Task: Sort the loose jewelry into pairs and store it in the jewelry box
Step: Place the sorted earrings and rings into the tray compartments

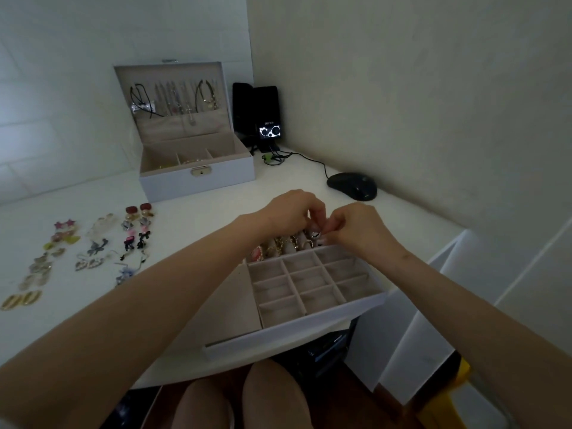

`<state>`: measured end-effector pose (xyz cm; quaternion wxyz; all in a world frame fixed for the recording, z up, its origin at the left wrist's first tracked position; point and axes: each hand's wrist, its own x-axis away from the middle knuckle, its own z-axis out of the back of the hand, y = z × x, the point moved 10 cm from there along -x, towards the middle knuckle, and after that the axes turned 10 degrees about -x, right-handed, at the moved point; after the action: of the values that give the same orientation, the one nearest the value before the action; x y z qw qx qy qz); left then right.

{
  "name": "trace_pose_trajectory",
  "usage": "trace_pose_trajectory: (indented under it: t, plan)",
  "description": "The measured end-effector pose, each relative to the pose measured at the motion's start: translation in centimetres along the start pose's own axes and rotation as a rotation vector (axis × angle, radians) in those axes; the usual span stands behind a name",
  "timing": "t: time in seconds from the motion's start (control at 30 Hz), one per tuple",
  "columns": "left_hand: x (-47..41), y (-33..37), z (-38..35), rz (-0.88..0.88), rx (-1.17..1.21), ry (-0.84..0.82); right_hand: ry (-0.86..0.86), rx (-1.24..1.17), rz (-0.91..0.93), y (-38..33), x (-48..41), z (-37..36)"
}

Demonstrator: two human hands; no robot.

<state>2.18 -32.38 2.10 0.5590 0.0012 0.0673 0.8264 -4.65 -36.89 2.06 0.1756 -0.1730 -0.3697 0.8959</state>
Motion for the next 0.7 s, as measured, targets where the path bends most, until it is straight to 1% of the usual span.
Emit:
trace_pose_trajectory:
  t: [0.2, 0.37, 0.47, 0.57, 0.63, 0.7]
  plan:
    - [0.3, 0.1, 0.4, -0.008, -0.006, 0.021, -0.035, -0.054, 0.006, 0.0, -0.1, 0.0]
    - [0.9, -0.1, 0.7, -0.006, 0.022, 0.059, 0.008, -0.072, -0.002, 0.4, -0.3, 1.3]
    - [1.7, -0.3, 1.5, 0.007, 0.023, 0.096, 0.022, -0.048, -0.007, 0.6, -0.4, 1.5]
    - [3.0, -0.7, 2.4, 0.018, -0.023, 0.133, 0.071, -0.004, -0.014, 1.5, -0.5, 2.0]
    - [4.1, -1.4, 2.8, 0.042, -0.059, 0.152, 0.046, 0.04, -0.06, 2.5, -0.6, 1.7]
    - [5.1, -2.6, 3.0, 0.114, -0.098, 0.147, -0.015, 0.103, -0.112, 3.2, -0.6, 0.9]
